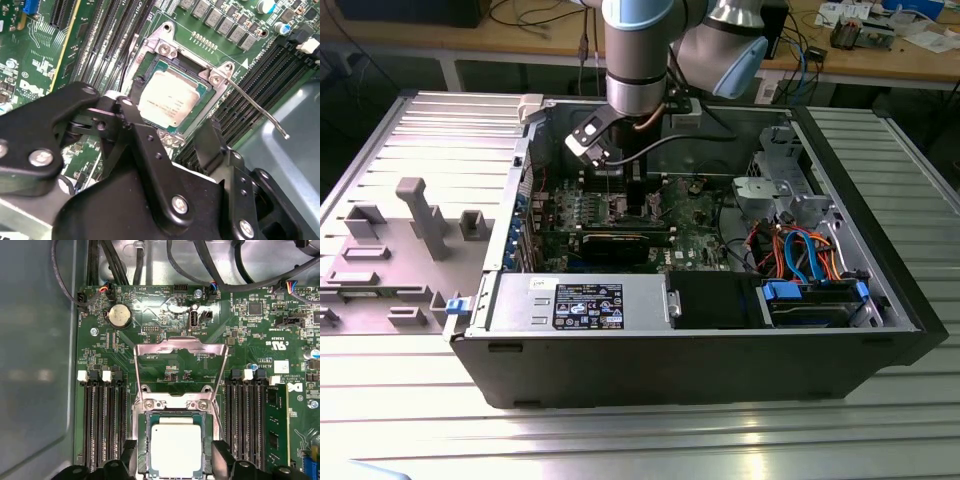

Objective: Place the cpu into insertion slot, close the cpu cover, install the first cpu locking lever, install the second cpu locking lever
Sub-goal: 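Place the cpu into insertion slot, then close the cpu cover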

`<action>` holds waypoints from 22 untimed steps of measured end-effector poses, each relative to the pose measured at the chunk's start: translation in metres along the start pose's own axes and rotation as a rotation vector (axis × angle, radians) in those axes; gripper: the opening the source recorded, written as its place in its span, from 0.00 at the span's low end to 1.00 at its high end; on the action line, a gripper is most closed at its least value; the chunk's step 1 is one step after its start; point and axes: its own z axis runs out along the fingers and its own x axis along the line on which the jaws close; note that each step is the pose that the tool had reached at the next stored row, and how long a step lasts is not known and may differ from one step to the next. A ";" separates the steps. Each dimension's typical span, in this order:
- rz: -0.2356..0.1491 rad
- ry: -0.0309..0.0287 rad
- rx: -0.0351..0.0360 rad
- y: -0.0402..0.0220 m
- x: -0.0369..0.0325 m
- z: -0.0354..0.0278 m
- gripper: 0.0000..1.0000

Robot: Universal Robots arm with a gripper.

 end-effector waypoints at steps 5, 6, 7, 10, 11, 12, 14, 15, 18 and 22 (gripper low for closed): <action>0.000 0.0001 0.0035 0.0003 0.0000 -0.0033 0.43; 0.000 0.0002 0.0041 0.0004 0.0000 -0.0035 0.43; 0.000 0.0003 0.0042 0.0004 0.0000 -0.0035 0.37; 0.000 -0.0001 0.0045 0.0004 0.0000 -0.0036 0.19; 0.000 0.0000 0.0045 0.0004 0.0000 -0.0036 0.13; 0.000 0.0000 0.0045 0.0004 0.0000 -0.0036 0.13; 0.000 0.0000 0.0046 0.0005 0.0000 -0.0037 0.11; 0.000 0.0000 0.0046 0.0004 0.0000 -0.0036 0.11; 0.000 0.0000 0.0049 0.0006 0.0000 -0.0037 0.11; 0.000 -0.0002 0.0050 0.0006 -0.0001 -0.0048 0.11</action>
